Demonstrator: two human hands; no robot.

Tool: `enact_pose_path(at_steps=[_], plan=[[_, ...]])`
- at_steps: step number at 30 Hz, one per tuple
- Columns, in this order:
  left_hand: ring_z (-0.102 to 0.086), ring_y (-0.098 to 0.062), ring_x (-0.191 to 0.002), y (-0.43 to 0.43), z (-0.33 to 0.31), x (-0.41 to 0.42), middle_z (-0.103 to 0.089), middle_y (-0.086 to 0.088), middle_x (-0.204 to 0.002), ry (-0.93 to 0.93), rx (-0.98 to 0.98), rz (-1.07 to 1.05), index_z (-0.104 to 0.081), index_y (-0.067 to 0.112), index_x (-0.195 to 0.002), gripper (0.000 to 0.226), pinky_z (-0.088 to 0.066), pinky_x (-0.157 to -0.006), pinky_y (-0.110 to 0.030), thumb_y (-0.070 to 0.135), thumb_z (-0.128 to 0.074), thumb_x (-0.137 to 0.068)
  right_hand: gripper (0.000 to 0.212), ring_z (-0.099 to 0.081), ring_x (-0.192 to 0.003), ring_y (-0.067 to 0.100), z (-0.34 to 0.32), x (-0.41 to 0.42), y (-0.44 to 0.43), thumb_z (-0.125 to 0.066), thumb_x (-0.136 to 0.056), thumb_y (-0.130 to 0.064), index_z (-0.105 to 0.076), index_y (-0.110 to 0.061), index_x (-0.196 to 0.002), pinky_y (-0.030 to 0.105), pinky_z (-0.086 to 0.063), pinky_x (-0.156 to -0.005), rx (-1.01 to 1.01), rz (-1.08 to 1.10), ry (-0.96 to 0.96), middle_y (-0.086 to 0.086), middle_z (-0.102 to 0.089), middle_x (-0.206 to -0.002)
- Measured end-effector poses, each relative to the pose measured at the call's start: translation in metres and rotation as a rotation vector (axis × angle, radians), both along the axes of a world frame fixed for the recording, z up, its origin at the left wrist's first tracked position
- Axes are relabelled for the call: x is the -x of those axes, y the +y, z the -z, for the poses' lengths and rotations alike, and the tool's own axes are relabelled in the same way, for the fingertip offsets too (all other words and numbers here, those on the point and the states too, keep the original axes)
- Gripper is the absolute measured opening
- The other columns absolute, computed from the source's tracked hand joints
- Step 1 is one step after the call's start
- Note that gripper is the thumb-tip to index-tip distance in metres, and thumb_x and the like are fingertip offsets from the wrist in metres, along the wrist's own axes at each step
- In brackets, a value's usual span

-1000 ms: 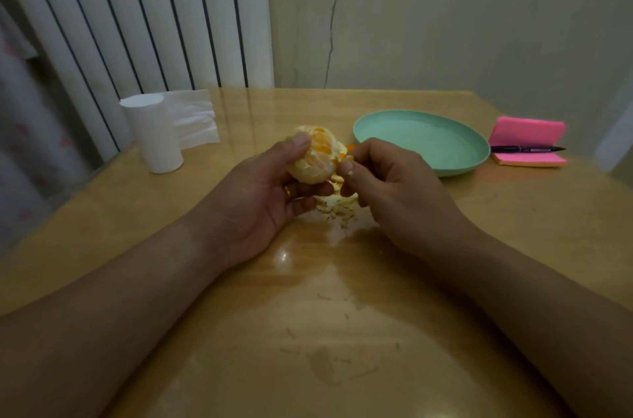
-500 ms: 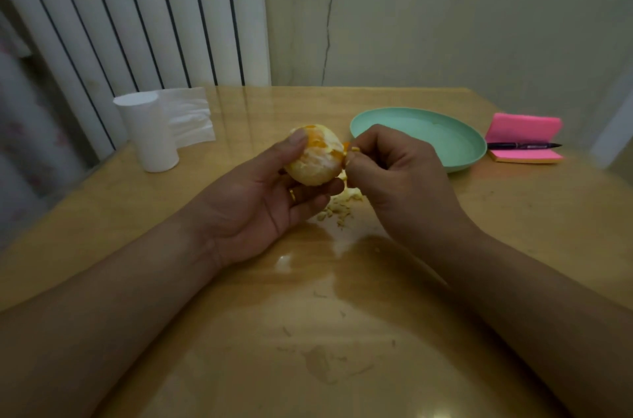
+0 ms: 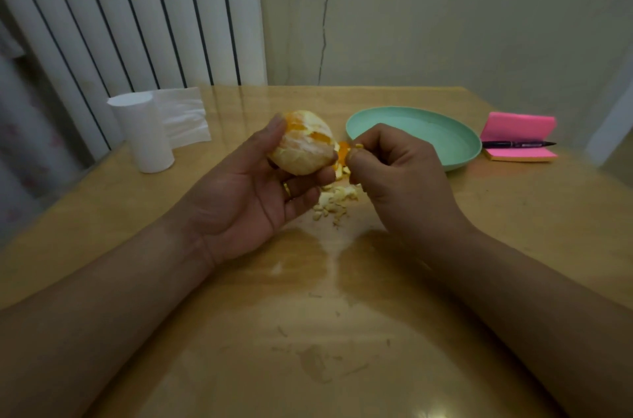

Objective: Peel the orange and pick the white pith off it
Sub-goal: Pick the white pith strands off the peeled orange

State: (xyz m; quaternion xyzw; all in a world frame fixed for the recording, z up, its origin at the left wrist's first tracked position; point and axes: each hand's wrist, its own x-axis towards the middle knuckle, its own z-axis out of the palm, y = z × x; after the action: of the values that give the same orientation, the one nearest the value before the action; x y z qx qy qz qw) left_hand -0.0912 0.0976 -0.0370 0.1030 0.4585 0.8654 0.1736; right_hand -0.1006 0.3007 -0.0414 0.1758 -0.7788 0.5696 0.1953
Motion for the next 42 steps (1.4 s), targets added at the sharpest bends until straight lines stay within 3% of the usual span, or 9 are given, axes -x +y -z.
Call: enact_pose_path(at_steps=[3, 6, 9, 14, 17, 28, 32, 39, 42], plan=[[-0.074, -0.020, -0.092, -0.001, -0.003, 0.000, -0.073, -0.017, -0.123, -0.016, -0.018, -0.021, -0.063, 0.004, -0.137, 0.061, -0.062, -0.074, -0.027, 0.051, -0.059, -0.097, 0.014, -0.057, -0.066, 0.020, 0.002, 0.011, 0.008, -0.068, -0.096, -0.018, -0.070, -0.012, -0.084, 0.042, -0.050, -0.064, -0.064, 0.070, -0.022, 0.015, -0.068, -0.077], [-0.074, -0.022, -0.094, -0.001, 0.000, 0.002, -0.070, -0.024, -0.131, -0.033, 0.017, -0.069, -0.057, 0.002, -0.146, 0.063, -0.062, -0.071, -0.027, 0.044, -0.061, -0.099, 0.013, -0.066, -0.080, 0.009, 0.006, 0.014, 0.011, -0.063, -0.104, -0.028, -0.074, -0.023, -0.100, 0.036, -0.056, -0.075, -0.450, 0.059, -0.067, -0.006, -0.073, -0.088], [-0.073, -0.025, -0.098, 0.000, 0.000, 0.003, -0.067, -0.024, -0.137, -0.032, 0.045, -0.114, -0.056, 0.005, -0.146, 0.058, -0.062, -0.071, -0.027, 0.038, -0.063, -0.099, 0.017, -0.066, -0.093, 0.012, 0.007, 0.014, 0.009, -0.058, -0.106, -0.029, -0.071, -0.030, -0.118, 0.038, -0.056, -0.083, -0.647, 0.077, -0.036, -0.010, -0.073, -0.102], [-0.073, -0.038, -0.117, 0.004, -0.002, 0.002, -0.068, -0.027, -0.135, -0.107, -0.034, -0.138, -0.059, 0.002, -0.140, 0.052, -0.065, -0.088, -0.036, 0.027, -0.067, -0.096, 0.020, -0.062, -0.074, 0.013, 0.002, 0.012, 0.011, -0.063, -0.102, -0.044, -0.069, -0.028, -0.092, 0.044, -0.056, -0.069, -0.737, 0.128, 0.035, -0.010, -0.068, -0.079], [-0.070, -0.042, -0.122, 0.004, -0.002, 0.003, -0.068, -0.029, -0.135, -0.139, -0.064, -0.137, -0.057, 0.000, -0.141, 0.054, -0.063, -0.093, -0.041, 0.027, -0.067, -0.096, 0.011, -0.061, -0.075, 0.012, 0.002, 0.010, 0.008, -0.066, -0.100, -0.040, -0.066, -0.030, -0.095, 0.041, -0.055, -0.068, -0.686, 0.135, 0.046, -0.012, -0.065, -0.079], [-0.070, -0.022, -0.092, 0.000, 0.002, 0.006, -0.068, -0.024, -0.139, -0.099, 0.032, -0.107, -0.058, 0.005, -0.144, 0.060, -0.060, -0.067, -0.025, 0.043, -0.064, -0.099, 0.013, -0.060, -0.074, 0.011, 0.000, 0.009, 0.006, -0.065, -0.100, -0.042, -0.061, -0.031, -0.094, 0.041, -0.054, -0.067, -0.692, 0.118, 0.020, -0.011, -0.064, -0.079], [-0.070, -0.025, -0.097, -0.005, 0.005, 0.008, -0.057, -0.027, -0.150, -0.043, 0.022, -0.074, -0.056, 0.005, -0.147, 0.059, -0.061, -0.074, -0.028, 0.034, -0.068, -0.098, 0.013, -0.061, -0.071, 0.012, 0.002, 0.007, 0.006, -0.062, -0.102, -0.039, -0.063, -0.030, -0.093, 0.045, -0.056, -0.067, -0.681, 0.114, 0.029, -0.010, -0.064, -0.076], [-0.071, -0.023, -0.102, -0.005, 0.007, 0.010, -0.070, -0.016, -0.131, 0.032, 0.074, -0.084, -0.059, 0.003, -0.145, 0.060, -0.061, -0.081, -0.027, 0.026, -0.069, -0.091, 0.001, -0.062, -0.075, 0.011, -0.005, 0.001, 0.004, -0.068, -0.099, -0.029, -0.067, -0.028, -0.100, 0.047, -0.055, -0.070, -0.320, 0.103, 0.169, -0.012, -0.066, -0.080], [-0.069, -0.023, -0.113, -0.005, 0.009, 0.011, -0.070, -0.012, -0.131, 0.080, 0.110, -0.108, -0.056, 0.004, -0.148, 0.061, -0.061, -0.092, -0.029, 0.025, -0.070, -0.092, 0.014, -0.062, -0.076, 0.013, -0.008, -0.005, 0.001, -0.071, -0.097, -0.033, -0.069, -0.026, -0.108, 0.042, -0.055, -0.068, -0.310, 0.094, 0.260, -0.015, -0.065, -0.086]])
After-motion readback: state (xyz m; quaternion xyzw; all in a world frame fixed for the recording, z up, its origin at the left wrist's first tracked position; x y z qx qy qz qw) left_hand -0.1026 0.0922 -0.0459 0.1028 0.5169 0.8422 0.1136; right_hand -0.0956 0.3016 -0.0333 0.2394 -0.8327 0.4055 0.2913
